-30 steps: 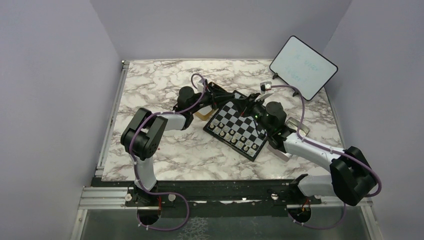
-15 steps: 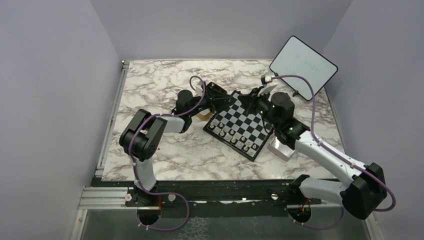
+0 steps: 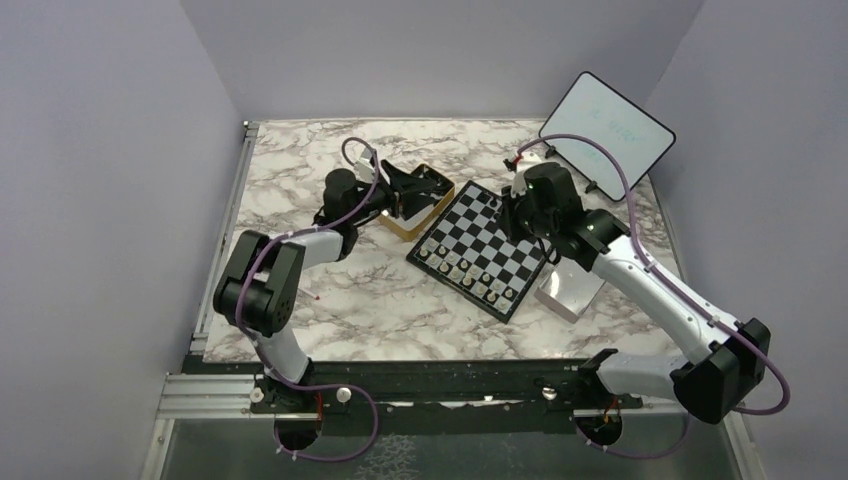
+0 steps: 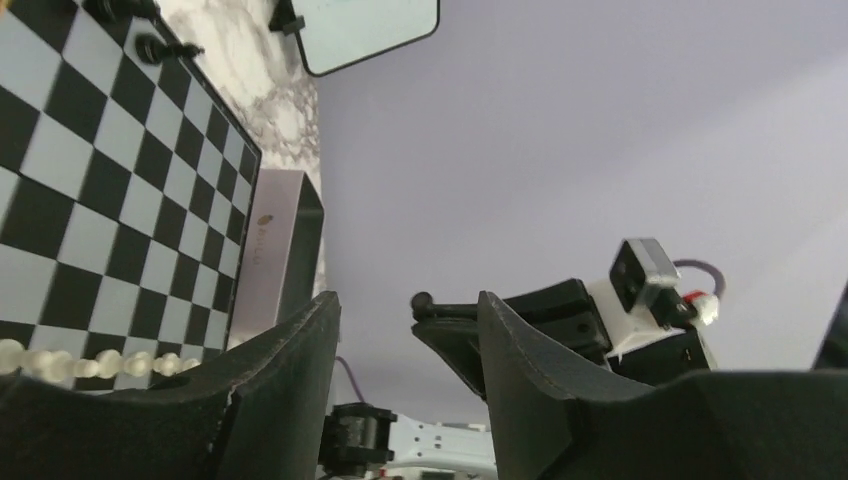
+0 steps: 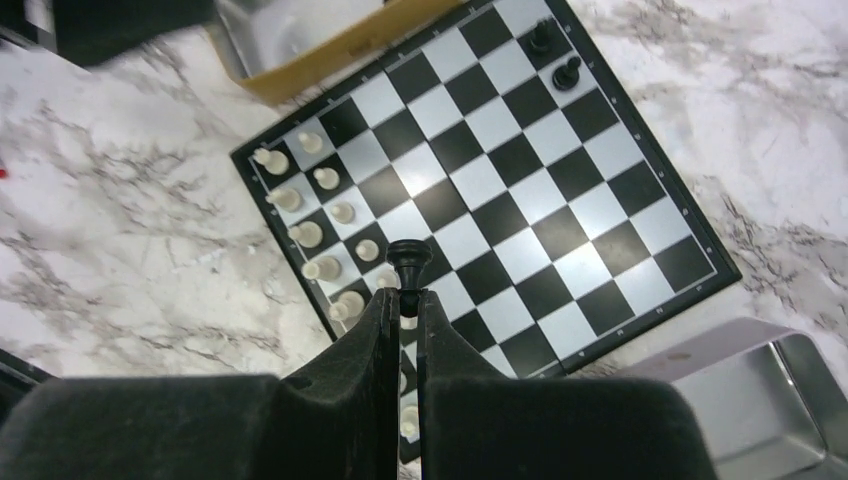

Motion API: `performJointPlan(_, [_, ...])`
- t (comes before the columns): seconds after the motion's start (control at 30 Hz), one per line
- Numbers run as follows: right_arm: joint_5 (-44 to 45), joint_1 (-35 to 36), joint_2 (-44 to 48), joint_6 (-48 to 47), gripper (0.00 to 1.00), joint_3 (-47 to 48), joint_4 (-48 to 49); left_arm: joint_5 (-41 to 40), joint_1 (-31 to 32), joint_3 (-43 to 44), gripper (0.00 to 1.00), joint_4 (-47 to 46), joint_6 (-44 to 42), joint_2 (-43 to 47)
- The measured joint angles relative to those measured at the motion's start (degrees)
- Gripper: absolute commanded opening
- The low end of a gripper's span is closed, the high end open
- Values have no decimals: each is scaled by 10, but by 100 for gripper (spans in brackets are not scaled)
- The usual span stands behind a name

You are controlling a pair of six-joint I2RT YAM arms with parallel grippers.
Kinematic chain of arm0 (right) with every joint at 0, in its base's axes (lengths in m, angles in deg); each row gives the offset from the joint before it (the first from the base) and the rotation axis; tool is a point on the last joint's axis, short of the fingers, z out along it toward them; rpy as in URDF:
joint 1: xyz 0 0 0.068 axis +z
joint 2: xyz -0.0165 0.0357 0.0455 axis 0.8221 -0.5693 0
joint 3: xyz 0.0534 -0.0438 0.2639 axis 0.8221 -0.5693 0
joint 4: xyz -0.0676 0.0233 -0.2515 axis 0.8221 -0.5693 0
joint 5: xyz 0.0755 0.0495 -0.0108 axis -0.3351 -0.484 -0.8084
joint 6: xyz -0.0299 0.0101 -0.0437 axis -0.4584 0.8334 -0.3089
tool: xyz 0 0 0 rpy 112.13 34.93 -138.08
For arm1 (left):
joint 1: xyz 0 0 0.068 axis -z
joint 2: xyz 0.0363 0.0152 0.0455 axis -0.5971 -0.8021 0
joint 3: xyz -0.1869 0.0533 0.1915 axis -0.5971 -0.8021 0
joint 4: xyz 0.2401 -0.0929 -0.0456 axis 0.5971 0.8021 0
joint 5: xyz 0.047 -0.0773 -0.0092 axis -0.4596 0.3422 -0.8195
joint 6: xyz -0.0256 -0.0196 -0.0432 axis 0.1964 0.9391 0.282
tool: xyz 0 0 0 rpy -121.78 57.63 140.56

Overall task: Set up the chess pieces on the board
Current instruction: Place the chess piece on the chessboard.

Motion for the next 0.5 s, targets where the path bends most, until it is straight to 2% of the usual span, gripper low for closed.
performJointPlan(0.17, [-14, -21, -60, -13, 1, 41, -79, 4, -35, 54, 67, 171, -167, 67])
performJointPlan(0.33, [-48, -50, -116, -30, 1, 63, -146, -48, -47, 127, 75, 391, -367, 139])
performJointPlan(0.4, [-64, -63, -139, -39, 1, 64, -167, -74, -47, 134, 83, 461, -434, 175])
performJointPlan(0.47, [-75, -71, -156, -47, 1, 64, -184, -94, -45, 130, 98, 520, -495, 216])
performJointPlan(0.5, [-79, -76, -166, -51, 1, 64, -192, -104, -45, 126, 99, 542, -523, 236])
